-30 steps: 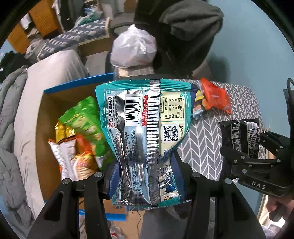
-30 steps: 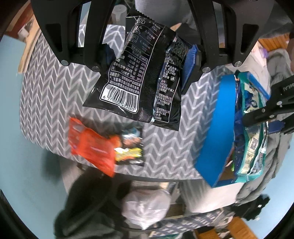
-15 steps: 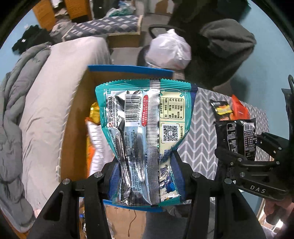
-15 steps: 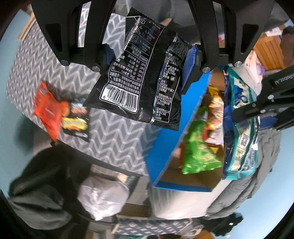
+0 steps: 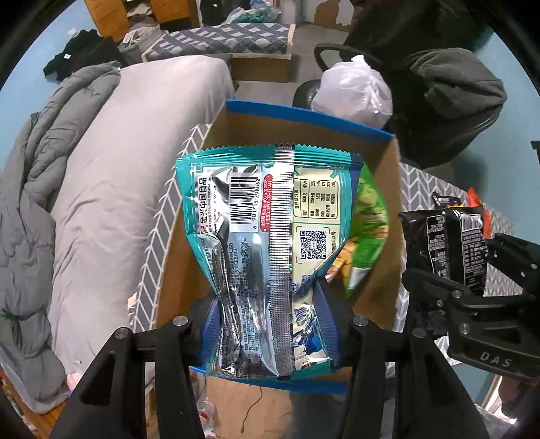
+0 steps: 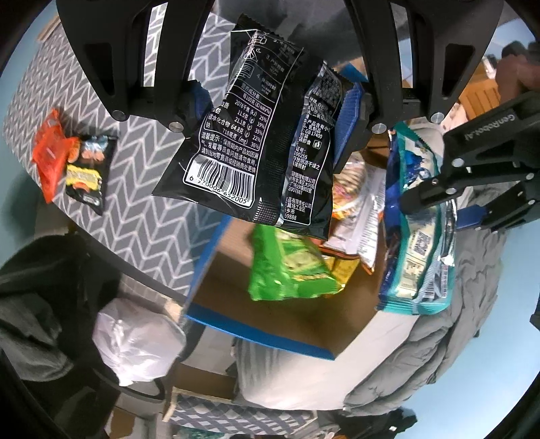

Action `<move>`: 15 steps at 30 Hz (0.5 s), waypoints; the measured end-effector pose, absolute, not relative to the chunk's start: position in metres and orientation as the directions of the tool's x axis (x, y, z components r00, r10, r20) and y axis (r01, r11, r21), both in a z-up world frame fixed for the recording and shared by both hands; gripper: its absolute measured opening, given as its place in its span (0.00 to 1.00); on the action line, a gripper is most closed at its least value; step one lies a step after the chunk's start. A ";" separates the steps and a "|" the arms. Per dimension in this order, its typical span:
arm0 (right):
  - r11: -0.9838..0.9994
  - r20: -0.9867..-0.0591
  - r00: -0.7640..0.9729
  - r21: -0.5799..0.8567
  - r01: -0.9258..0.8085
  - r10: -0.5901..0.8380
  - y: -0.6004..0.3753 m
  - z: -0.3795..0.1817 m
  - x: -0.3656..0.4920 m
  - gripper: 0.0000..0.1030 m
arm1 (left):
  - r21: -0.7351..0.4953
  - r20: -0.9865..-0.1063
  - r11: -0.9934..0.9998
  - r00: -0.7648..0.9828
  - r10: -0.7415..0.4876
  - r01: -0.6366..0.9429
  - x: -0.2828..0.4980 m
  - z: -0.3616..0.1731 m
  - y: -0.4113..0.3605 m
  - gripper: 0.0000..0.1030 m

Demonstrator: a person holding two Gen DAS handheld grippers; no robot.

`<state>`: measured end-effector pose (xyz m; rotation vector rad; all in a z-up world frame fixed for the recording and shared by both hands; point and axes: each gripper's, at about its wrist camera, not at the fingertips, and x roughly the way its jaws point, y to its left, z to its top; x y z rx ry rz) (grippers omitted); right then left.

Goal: Organize snacks
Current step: 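Carry the teal-silver bag and black bag with both tools over the box, then open both tools to drop the teal-silver and black bags into the box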

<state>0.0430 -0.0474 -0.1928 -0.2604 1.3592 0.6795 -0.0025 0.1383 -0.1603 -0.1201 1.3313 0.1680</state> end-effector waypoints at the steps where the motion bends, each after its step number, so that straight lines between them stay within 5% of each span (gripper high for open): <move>1: 0.780 -0.954 0.051 0.210 -0.590 0.296 -0.042 -0.195 0.043 0.60 | 0.013 -0.973 0.981 0.223 0.056 -0.192 -0.002 -0.163 0.141 0.51; 15: 0.738 -0.955 -0.054 0.262 -0.622 0.292 0.000 -0.223 0.027 0.61 | 0.023 -0.986 0.973 0.154 0.060 -0.231 -0.005 -0.193 0.170 0.51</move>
